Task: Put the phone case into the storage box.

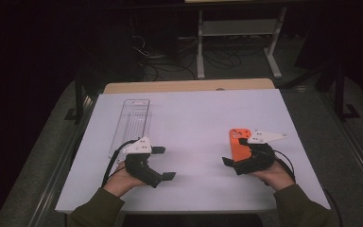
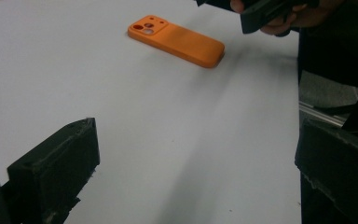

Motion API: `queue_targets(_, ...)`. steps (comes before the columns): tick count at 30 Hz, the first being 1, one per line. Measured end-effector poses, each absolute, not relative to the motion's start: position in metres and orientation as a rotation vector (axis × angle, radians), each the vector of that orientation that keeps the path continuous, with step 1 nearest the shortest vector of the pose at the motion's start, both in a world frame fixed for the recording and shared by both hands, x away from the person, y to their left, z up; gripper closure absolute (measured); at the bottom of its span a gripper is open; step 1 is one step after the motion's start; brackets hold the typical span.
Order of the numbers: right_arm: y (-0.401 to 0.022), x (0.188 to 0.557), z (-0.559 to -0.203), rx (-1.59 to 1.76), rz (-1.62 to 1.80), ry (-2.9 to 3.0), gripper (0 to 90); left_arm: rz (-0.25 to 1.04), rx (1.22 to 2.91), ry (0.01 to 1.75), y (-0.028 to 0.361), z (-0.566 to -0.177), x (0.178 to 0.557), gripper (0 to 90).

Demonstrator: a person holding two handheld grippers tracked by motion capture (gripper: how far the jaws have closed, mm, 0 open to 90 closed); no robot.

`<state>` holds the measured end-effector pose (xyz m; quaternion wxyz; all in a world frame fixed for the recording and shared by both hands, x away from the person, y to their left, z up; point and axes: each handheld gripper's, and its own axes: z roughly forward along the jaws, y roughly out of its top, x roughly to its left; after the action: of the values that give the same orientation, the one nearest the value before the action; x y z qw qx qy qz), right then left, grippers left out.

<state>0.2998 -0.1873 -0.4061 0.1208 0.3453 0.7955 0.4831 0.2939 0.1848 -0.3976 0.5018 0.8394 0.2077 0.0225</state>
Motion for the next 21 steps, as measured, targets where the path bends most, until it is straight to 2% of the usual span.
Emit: queue_targets(21,-0.182,0.330,-0.393,1.035,1.347,2.383,1.1,0.072,2.061,0.467,0.152,-0.402,0.303,0.0)
